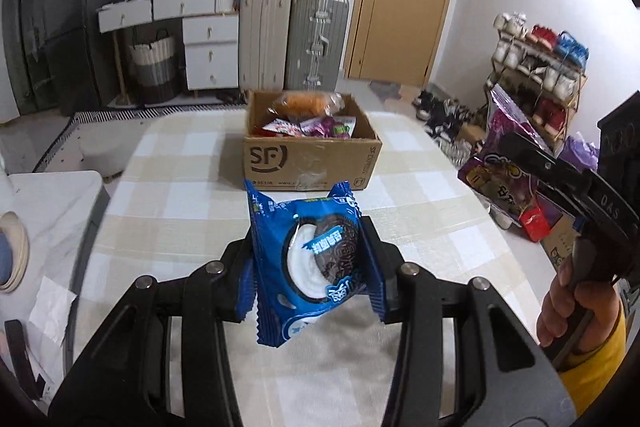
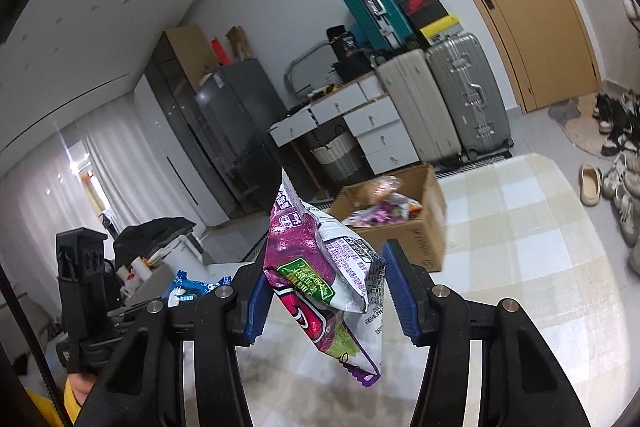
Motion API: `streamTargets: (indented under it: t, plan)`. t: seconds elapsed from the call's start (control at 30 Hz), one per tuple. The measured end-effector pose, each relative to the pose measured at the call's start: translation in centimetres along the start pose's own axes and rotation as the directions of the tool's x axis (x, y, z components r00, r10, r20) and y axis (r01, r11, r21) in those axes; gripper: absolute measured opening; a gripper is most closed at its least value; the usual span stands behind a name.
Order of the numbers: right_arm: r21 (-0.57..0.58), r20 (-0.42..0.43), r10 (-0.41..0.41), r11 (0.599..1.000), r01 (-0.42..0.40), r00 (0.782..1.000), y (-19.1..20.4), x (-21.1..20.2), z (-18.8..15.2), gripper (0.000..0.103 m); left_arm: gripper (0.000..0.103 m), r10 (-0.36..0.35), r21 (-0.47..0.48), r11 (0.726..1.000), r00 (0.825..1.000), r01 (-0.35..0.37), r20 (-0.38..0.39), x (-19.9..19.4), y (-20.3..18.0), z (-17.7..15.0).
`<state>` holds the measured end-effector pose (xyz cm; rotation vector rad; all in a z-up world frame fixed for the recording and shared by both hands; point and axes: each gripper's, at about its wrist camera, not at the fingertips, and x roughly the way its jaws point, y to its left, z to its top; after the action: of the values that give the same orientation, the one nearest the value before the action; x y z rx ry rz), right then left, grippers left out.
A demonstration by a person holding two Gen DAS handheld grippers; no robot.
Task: Organize snacks
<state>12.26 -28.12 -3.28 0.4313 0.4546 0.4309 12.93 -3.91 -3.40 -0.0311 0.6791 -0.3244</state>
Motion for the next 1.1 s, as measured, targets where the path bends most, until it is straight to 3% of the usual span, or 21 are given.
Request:
streamTargets:
  t: [0.3,0.67,0.9,1.1]
  plan:
    - [-0.089,0.016,-0.001,0.996,0.002,1.0,7.6,-3.8,-1.9,0.053,0.041,-0.03,-0.027,0.999,0.993,0.033,0.116,-12.0,3.1,-4.5]
    - [-0.147,-0.02,0.009,0.989,-0.012,1.0,12.3,-4.7,-4.7,0.053,0.041,-0.042,-0.052,0.997,0.981,0.053,0.191,-20.8,5.9,-8.2]
    - [-0.15,-0.024,0.006,0.989,-0.01,1.0,12.8,-4.6,-5.1,0.053,0.041,-0.041,-0.061,0.997,0.983,0.053,0.181,-22.1,6.6,-9.1]
    - [-0.144,-0.031,-0.002,0.99,-0.003,1.0,12.0,-3.6,-4.9,0.053,0.041,-0.034,-0.059,0.997,0.987,0.044,0.156,-20.9,6.6,-8.8]
